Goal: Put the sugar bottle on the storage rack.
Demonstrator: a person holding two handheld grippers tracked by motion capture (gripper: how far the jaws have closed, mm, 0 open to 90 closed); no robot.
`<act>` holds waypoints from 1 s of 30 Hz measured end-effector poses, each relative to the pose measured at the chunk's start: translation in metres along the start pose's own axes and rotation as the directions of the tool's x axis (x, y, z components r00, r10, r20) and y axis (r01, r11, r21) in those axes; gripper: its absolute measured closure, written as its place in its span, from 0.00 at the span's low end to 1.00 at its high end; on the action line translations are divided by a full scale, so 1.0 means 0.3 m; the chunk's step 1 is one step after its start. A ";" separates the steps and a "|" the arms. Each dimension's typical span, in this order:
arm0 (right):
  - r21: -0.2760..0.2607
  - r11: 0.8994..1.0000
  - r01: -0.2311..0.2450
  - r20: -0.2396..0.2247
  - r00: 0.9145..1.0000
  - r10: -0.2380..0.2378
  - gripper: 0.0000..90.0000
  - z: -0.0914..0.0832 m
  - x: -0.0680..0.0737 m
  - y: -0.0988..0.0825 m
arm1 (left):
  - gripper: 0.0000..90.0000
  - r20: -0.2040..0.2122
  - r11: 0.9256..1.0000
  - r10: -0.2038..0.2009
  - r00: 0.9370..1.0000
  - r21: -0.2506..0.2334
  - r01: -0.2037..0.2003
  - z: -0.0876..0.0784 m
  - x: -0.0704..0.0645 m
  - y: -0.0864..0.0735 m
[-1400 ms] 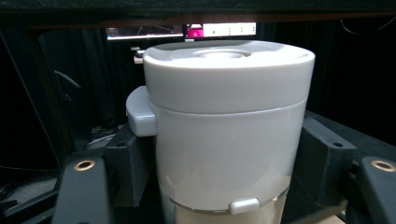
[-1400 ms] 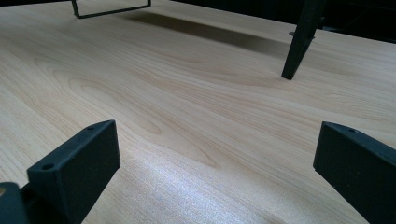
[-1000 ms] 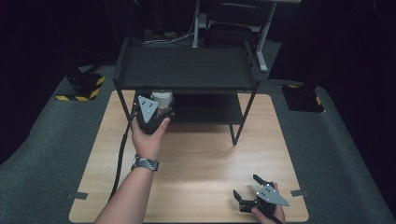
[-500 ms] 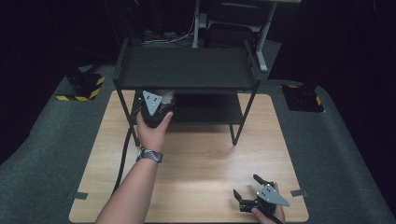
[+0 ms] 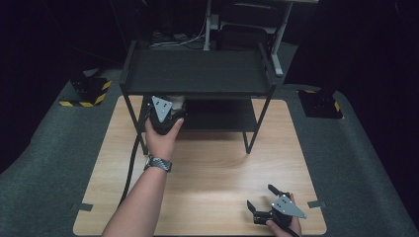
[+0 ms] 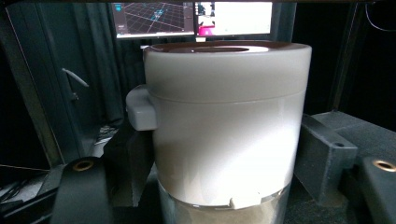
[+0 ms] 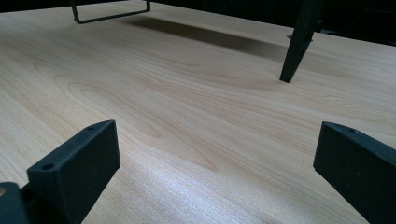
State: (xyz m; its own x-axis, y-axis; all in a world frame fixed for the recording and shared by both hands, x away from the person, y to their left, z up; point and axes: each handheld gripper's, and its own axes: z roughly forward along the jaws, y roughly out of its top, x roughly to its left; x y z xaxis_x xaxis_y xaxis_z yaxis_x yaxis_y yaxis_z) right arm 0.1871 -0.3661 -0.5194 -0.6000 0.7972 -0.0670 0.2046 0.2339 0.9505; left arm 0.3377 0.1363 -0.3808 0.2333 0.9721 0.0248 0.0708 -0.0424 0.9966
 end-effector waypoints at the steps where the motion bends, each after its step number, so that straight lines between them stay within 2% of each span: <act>1: 0.000 1.000 0.000 0.000 1.000 0.000 0.00 0.000 0.000 0.000 | 0.33 -0.001 1.000 -0.004 1.000 0.002 0.004 0.000 0.000 0.001; 4: 0.000 1.000 -0.001 0.000 1.000 0.001 0.00 0.000 -0.001 0.000 | 0.26 0.007 1.000 -0.014 1.000 0.013 0.014 0.001 0.003 0.003; 7: 0.000 1.000 -0.001 0.000 1.000 0.001 0.00 0.001 -0.001 0.000 | 0.12 0.004 0.999 -0.031 1.000 0.017 0.031 -0.003 0.003 0.004; 8: 0.000 1.000 -0.001 -0.001 1.000 0.001 0.00 0.001 -0.001 0.000 | 0.04 -0.010 1.000 -0.022 1.000 0.011 0.023 -0.005 -0.006 0.001; 9: 0.000 1.000 0.000 0.000 1.000 0.000 0.00 0.001 -0.001 0.001 | 0.01 -0.012 1.000 -0.017 1.000 0.004 0.017 -0.010 -0.010 -0.001; 11: 0.001 1.000 0.001 -0.001 1.000 -0.001 0.00 0.002 -0.001 0.001 | 0.01 0.007 1.000 -0.016 1.000 -0.004 0.016 -0.020 -0.005 -0.001; 17: 0.004 1.000 0.004 0.000 1.000 -0.004 0.00 0.002 0.000 0.003 | 0.01 0.022 0.999 -0.038 0.999 0.007 0.038 -0.051 0.005 0.006; 20: 0.005 1.000 0.006 0.000 1.000 -0.006 0.00 0.002 0.001 0.003 | 0.01 0.038 1.000 -0.023 0.999 0.012 0.023 -0.075 0.009 -0.002; 23: 0.006 1.000 0.006 -0.001 1.000 -0.006 0.00 0.003 0.000 0.004 | 0.01 0.054 1.000 -0.001 0.999 0.011 0.000 -0.104 0.012 -0.019; 30: 0.007 1.000 0.010 0.000 1.000 -0.010 0.00 0.003 0.002 0.005 | 0.01 0.085 1.000 -0.001 0.996 -0.018 0.002 -0.183 0.026 -0.075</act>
State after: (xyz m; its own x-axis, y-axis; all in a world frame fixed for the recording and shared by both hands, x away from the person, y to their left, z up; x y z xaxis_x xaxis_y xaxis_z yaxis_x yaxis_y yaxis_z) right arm 0.1877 -0.3647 -0.5183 -0.6020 0.7948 -0.0769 0.2042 0.2463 0.9474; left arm 0.2848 0.1575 -0.3986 0.3147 0.9490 0.0173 0.0538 -0.0360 0.9979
